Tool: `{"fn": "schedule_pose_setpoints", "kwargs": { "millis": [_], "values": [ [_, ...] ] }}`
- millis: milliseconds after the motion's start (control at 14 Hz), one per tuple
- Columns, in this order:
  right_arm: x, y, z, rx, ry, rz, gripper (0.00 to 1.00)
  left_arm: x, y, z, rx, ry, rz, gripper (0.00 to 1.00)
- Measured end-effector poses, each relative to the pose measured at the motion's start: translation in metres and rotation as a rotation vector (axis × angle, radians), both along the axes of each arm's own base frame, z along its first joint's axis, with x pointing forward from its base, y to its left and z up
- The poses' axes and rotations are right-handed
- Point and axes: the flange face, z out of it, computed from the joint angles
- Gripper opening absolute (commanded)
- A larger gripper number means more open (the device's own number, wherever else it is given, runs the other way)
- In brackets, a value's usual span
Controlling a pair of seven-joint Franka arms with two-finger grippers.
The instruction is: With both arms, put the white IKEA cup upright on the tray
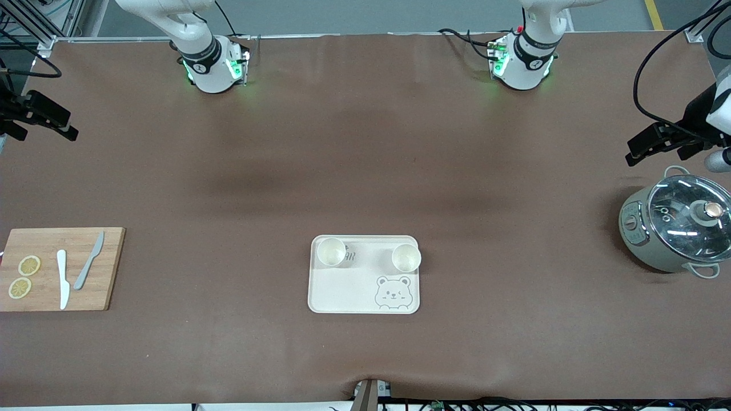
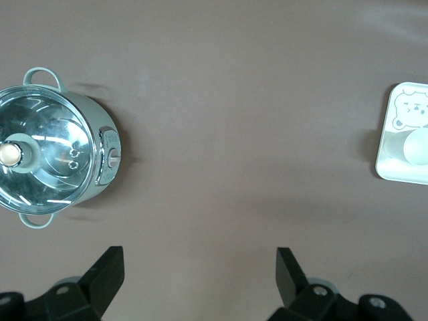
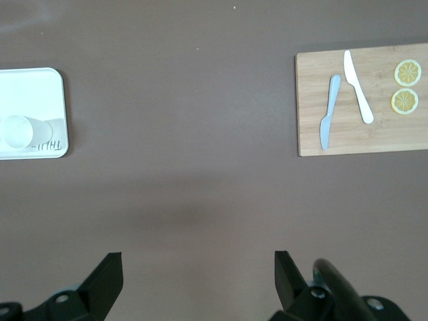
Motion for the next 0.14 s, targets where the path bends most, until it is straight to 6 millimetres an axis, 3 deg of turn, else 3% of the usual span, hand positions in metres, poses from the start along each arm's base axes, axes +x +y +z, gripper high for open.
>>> {"fn": "schedule_pose_setpoints", "kwargs": {
  "millis": [143],
  "values": [
    [-0.0005,0.0009,-0.0007,-0.004,0.007,-0.015,1.00,0.0001,-0.0011,0.0038,0.000,-0.008,-0.002,1.00]
  ]
}}
